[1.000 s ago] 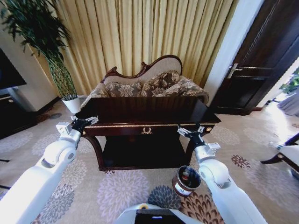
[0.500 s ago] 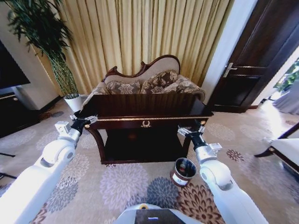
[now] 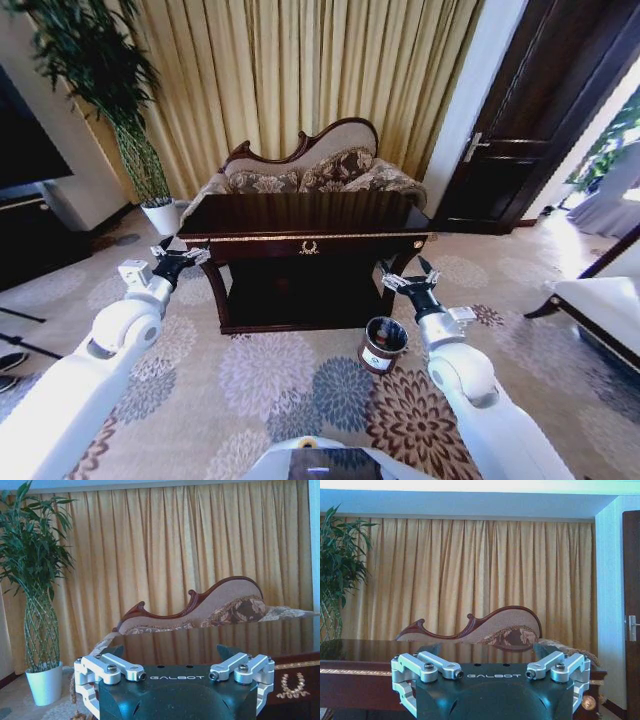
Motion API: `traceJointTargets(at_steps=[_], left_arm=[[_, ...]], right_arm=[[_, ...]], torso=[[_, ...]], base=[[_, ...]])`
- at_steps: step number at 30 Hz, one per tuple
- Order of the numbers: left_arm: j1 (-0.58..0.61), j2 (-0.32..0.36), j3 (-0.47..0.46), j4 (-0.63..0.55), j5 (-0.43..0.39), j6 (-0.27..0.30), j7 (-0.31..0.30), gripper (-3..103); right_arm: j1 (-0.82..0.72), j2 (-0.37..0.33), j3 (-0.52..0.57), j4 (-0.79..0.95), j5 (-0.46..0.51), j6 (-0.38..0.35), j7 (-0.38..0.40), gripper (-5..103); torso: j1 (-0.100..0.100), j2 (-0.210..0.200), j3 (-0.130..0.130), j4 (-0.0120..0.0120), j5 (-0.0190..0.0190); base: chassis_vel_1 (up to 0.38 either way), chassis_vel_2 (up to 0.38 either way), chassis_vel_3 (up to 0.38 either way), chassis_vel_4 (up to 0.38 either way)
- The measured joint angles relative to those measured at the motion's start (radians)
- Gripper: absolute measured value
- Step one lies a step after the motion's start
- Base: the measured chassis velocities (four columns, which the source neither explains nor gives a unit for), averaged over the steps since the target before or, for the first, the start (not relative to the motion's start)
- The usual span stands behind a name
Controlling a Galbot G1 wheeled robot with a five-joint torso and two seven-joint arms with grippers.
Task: Move to the front of the table and place the trash on the table into the trash bin.
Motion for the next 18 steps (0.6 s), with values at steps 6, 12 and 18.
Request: traceJointTargets(at_steps=[6,12,18], left_arm=[[0.001,-0.001,0.003,-0.001,0.000,-0.001,0.000,100],[-0.003,-0.002,0.008,-0.001,0.000,-0.003,0.001,100],[-0.002,-0.005,0.010,-0.001,0.001,-0.004,0.001,100]], right_arm=[[0.000,0.001,-0.001,0.000,0.000,0.001,0.000,100],[-0.001,0.001,0.000,-0.001,0.001,0.001,0.000,100],[-0.002,0.003,0.000,-0.001,0.000,0.002,0.002,100]], torso=[[0.000,0.000,0.000,0.0001,-0.0001],[0.000,0.000,0.000,0.0000,0.0000],[0.000,0.000,0.000,-0.0001,0.0004]], base=[[0.217,-0.227,-0.213,0.231],[0.226,-0.221,-0.239,0.234],[0.216,-0.195,-0.214,0.213]])
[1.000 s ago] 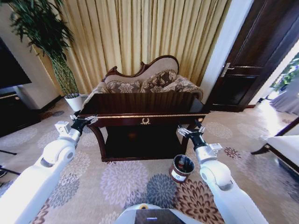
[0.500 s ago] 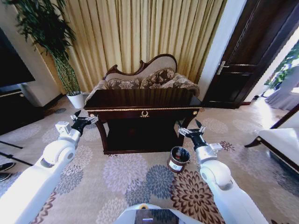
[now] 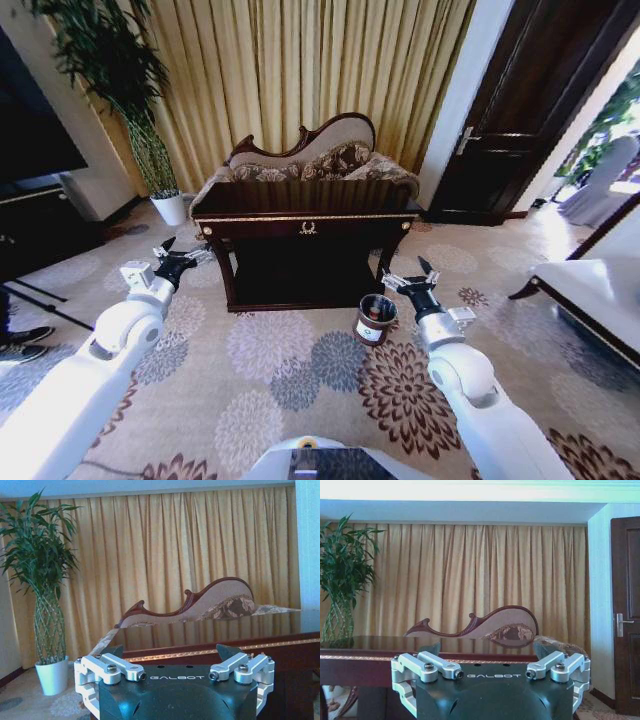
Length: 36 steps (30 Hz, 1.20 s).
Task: Move to the front of the table and place the trash on the table into the trash bin.
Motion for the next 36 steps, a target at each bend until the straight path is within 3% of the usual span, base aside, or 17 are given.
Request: traceJointTargets(at_steps=[6,10,12,17,24,33,36], left_arm=[[0.011,-0.003,-0.006,-0.004,0.001,-0.002,0.000,100],[0.022,-0.004,-0.014,-0.012,0.002,-0.004,0.002,100],[0.027,-0.004,-0.017,-0.015,0.002,-0.004,0.001,100],[0.035,-0.003,-0.020,-0.024,0.003,-0.004,-0.001,100],[0.053,-0.009,-0.029,-0.042,0.003,-0.006,-0.005,100],[0.136,-0.031,-0.135,-0.067,0.033,-0.012,-0.003,100],[0.177,-0.047,-0.181,-0.053,0.059,-0.038,-0.001,100]], right_arm=[[0.000,0.000,-0.001,-0.002,0.000,0.000,0.001,100],[0.000,-0.001,-0.002,-0.005,0.001,0.000,0.003,100],[0.001,0.000,-0.002,-0.005,0.002,0.000,0.003,100],[0.004,0.000,-0.002,-0.014,0.003,0.009,0.003,100],[0.005,0.007,-0.001,-0.026,0.004,0.015,0.011,100],[0.012,0.021,0.034,-0.057,-0.016,-0.048,0.079,100],[0.009,0.025,0.061,-0.083,-0.031,-0.055,0.080,100]], torso=[[0.000,0.000,0.000,0.0003,-0.0010],[0.001,0.000,0.000,-0.0006,0.0006],[-0.001,0.000,0.000,0.0009,-0.0011],[0.000,0.000,0.000,-0.0002,-0.0002],[0.000,0.000,0.000,0.0003,-0.0006],[0.001,-0.001,0.000,0.0000,-0.0002],[0.001,0.000,0.000,0.0000,-0.0002]], base=[[0.210,-0.194,-0.213,0.208],[0.244,-0.229,-0.203,0.240],[0.188,-0.233,-0.161,0.259],[0.213,-0.208,-0.209,0.206],[0.110,-0.106,-0.114,0.103],[0.000,0.000,0.000,0.000],[0.000,0.000,0.000,0.000]])
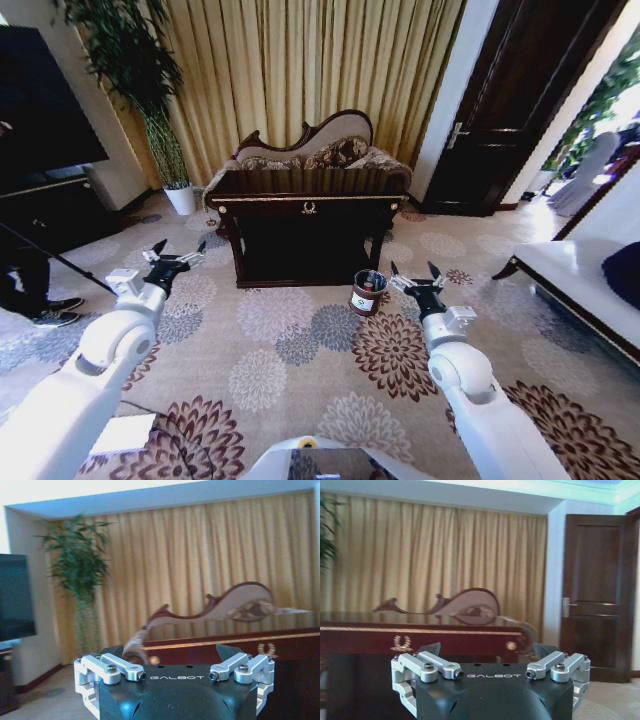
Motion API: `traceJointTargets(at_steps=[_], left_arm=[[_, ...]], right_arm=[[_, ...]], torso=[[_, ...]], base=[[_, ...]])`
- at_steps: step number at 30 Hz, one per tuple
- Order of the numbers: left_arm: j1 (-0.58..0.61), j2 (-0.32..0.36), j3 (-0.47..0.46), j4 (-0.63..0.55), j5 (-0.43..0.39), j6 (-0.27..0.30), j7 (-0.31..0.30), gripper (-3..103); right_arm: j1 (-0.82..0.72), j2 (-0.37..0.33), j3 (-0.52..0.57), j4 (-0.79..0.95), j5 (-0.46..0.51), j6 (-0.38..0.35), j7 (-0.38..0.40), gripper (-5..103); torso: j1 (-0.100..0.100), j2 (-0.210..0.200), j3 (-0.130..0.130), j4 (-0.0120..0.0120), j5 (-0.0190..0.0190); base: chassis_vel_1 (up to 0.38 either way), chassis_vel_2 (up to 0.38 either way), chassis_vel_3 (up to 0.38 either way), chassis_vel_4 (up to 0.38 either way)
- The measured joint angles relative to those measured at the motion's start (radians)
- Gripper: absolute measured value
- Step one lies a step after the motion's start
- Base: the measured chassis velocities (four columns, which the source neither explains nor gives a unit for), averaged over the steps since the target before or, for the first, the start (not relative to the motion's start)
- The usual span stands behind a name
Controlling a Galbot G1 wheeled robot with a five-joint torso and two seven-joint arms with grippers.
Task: Move to the front of the table and place the trash on the table into the trash bin.
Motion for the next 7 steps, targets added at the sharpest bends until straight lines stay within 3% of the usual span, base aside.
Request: traceJointTargets(at_steps=[7], left_arm=[[0.095,-0.050,-0.109,0.010,0.015,-0.021,0.021,100]], right_arm=[[-0.016,-0.003,0.088,-0.047,-0.002,-0.023,-0.001,100]], torso=[[0.000,0.000,0.000,0.0002,-0.0004]], base=[[0.000,0.000,0.000,0.000]])
